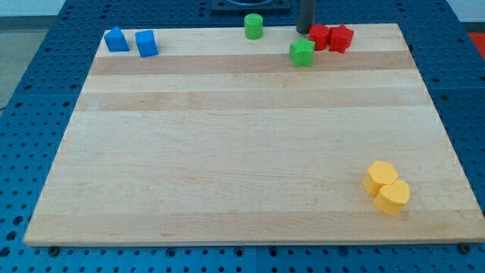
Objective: Move the green circle top left to the green star
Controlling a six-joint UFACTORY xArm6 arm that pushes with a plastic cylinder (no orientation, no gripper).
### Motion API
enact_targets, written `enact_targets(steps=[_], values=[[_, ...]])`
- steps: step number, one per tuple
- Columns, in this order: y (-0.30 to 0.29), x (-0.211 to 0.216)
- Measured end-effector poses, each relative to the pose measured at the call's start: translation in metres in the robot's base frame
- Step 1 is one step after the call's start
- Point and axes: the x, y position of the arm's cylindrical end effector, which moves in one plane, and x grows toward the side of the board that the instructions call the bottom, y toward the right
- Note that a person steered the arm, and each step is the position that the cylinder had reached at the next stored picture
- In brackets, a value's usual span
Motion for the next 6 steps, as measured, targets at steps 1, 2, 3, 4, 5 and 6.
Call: enact_targets(steps=[1,2,3,4,5,6], values=[[-0.005,-0.002],[-0.019,-0.001],[-0.051,-0.001],[-0.072,0.0],[-0.141,0.041],[-0.164,0.094]])
